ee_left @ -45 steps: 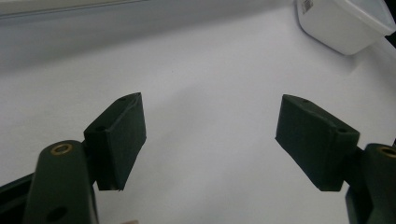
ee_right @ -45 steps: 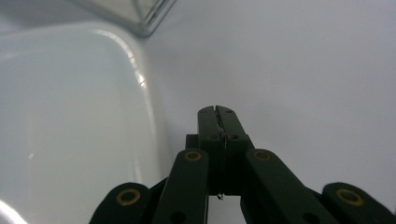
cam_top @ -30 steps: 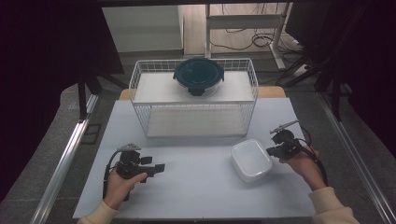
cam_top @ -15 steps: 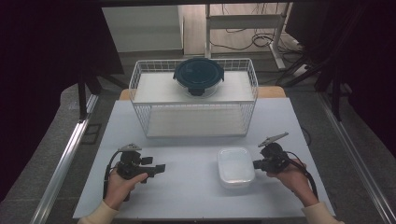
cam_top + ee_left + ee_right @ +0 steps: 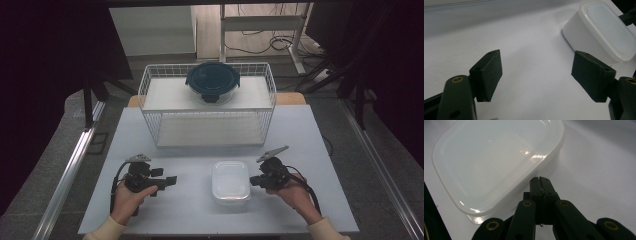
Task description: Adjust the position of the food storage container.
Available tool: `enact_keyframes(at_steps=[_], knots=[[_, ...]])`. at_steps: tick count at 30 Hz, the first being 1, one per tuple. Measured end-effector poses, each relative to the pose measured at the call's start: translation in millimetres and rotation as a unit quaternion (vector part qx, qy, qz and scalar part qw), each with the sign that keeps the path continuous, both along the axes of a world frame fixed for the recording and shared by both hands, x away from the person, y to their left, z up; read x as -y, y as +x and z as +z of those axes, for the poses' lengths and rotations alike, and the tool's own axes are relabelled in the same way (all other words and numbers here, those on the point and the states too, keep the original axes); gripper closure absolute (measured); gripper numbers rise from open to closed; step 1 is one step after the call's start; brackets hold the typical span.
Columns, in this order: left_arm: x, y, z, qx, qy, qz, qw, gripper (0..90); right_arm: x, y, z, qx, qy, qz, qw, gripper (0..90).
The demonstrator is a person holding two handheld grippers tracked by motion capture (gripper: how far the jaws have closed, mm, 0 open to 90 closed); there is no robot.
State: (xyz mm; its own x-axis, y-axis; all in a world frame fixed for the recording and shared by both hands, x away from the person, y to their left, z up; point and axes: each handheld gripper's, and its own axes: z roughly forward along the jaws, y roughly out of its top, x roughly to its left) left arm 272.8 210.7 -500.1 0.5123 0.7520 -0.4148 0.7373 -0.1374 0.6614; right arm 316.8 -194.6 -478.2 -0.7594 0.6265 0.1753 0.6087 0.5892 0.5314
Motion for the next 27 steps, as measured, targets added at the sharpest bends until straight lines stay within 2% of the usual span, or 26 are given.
enact_keyframes(at_steps=[8,11,18,21,24,26,27], knots=[[-0.4,-1.0,0.6,-0.001,0.0,0.0,1.0,24.2,-18.9,-3.3,-2.9,-0.001,0.013,0.016,0.9998,89.2],[0.5,0.0,0.3,-0.006,-0.012,-0.003,0.9999,24.2,-22.8,-3.4,-3.5,-0.001,0.015,0.02,0.9997,89.2],[0.6,-1.0,0.8,-0.002,-0.004,-0.003,1.0,24.2,-32.8,-5.4,-6.9,0.001,0.02,0.031,0.9993,89.2],[-0.4,-3.1,3.3,-0.001,-0.01,0.0,1.0,24.2,-26.6,-7.6,-2.5,0.015,0.03,0.02,0.9993,89.3],[-0.4,-4.8,7.0,0.008,-0.008,0.002,0.9999,24.3,-12.8,-12.8,8.4,0.039,0.054,-0.009,0.9978,89.2],[0.8,-5.5,8.6,0.012,-0.005,0.001,0.9999,24.3,-5.0,-18.1,11.7,0.049,0.084,-0.032,0.9947,88.6],[1.5,-5.9,9.1,0.013,-0.005,0.0,0.9999,24.3,-2.2,-20.5,11.6,0.049,0.1,-0.04,0.993,84.2]])
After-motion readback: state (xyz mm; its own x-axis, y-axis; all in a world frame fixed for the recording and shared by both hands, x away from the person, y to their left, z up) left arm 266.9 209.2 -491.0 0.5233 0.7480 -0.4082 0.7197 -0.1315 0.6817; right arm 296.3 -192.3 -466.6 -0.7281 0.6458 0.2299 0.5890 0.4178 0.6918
